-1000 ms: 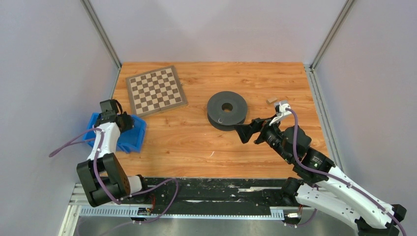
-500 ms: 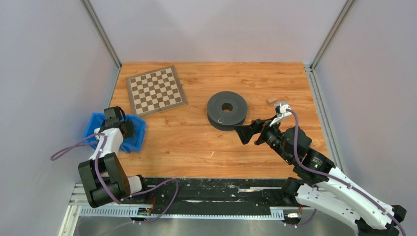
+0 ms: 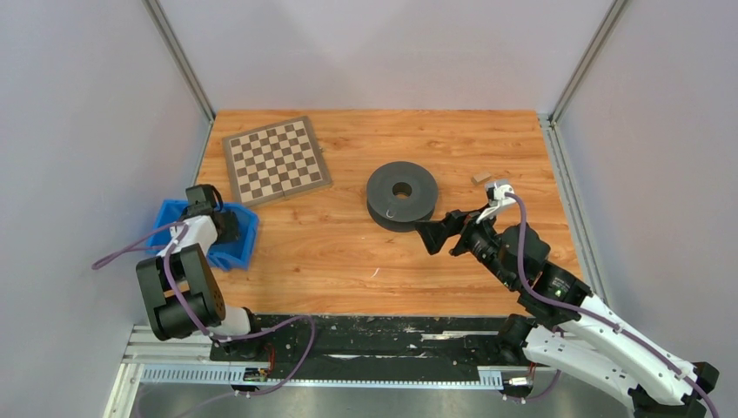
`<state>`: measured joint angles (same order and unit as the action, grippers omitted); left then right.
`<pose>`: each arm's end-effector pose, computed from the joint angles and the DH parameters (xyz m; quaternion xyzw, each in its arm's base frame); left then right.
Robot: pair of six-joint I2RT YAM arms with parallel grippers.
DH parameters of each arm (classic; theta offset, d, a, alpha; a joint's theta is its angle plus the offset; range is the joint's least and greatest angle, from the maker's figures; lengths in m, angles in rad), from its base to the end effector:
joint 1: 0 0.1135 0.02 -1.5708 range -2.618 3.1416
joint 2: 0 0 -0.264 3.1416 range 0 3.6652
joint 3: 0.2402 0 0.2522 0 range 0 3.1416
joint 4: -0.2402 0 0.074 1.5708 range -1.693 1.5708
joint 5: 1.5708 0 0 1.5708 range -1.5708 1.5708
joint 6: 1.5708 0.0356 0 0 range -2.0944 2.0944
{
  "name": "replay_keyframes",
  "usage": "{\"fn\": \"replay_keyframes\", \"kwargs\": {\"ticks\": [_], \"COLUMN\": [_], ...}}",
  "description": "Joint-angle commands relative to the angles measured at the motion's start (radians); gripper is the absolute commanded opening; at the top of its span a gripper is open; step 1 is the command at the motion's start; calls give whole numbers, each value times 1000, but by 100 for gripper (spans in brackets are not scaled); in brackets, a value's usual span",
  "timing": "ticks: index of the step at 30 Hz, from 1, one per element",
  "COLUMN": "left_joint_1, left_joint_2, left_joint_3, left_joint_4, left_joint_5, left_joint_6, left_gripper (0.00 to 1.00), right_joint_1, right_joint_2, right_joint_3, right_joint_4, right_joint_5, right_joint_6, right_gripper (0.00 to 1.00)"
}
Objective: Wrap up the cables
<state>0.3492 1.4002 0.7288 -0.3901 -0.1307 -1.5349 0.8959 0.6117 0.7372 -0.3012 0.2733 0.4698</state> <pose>0.2405 0.0925 0.1728 -0.7907 0.5547 -0.0880 0.2438 0.0987 0.1080 0.3364 -0.0750 0.7606 0.3205 0.5595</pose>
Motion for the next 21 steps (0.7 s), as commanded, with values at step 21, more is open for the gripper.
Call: {"fn": "replay_keyframes", "kwargs": {"ticks": [21], "left_joint_1": [-3], "left_joint_2": [-13], "left_joint_3": [57], "left_joint_4": [5], "left_joint_5": [19], "left_joint_6": [21], "left_gripper": [0], "right_joint_1": [3], "right_joint_2": [28], "right_joint_3": [18], "right_joint_4": [30], "right_joint_5": [32], "right_joint_6": [-54], "right_gripper": [98]}}
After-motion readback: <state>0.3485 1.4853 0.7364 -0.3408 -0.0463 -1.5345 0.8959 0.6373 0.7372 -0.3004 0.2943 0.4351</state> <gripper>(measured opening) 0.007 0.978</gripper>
